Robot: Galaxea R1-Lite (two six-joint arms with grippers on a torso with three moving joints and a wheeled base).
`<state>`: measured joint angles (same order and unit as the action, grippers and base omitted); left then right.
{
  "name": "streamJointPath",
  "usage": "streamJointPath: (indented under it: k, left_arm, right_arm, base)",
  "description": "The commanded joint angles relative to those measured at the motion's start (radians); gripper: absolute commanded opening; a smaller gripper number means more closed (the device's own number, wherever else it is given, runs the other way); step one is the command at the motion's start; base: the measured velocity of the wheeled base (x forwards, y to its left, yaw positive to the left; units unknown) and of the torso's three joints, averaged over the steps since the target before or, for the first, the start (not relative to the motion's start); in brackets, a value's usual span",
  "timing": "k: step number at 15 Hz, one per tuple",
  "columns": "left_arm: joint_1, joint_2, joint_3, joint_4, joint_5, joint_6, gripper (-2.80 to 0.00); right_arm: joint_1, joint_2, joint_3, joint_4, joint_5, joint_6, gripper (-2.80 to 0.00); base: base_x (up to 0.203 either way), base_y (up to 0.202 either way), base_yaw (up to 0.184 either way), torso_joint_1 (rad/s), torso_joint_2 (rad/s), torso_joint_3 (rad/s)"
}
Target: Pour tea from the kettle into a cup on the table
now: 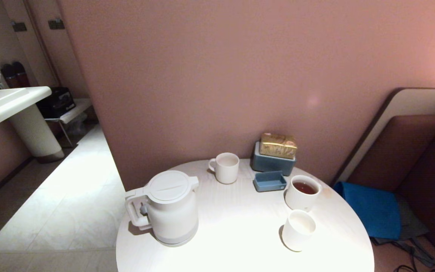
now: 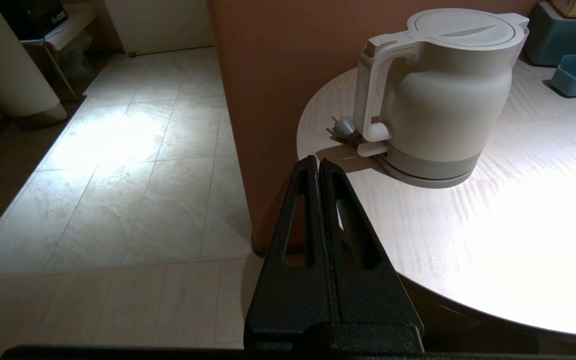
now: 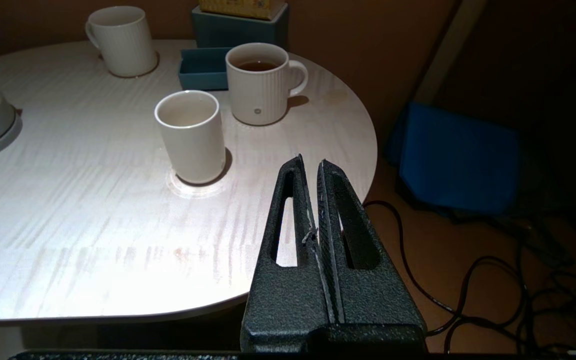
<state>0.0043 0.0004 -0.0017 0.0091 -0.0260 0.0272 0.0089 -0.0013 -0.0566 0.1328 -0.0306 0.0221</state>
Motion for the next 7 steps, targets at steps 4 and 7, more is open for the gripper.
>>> streamJointPath:
  k: [4, 7]
  left_arm:
    - [0.000, 0.000, 0.000, 0.000, 0.000, 0.000, -2.80]
    - [0.000, 0.001, 0.000, 0.000, 0.000, 0.000, -2.80]
  right_arm:
    - [0.000, 0.001, 0.000, 0.002, 0.000, -0.007, 0.00]
    - [0.000, 0.001, 0.000, 0.001, 0.000, -0.007, 0.00]
  base:
    - [0.000, 0.000, 0.000, 0.000, 0.00, 0.000]
    - [0.000, 0.000, 0.000, 0.000, 0.00, 0.000]
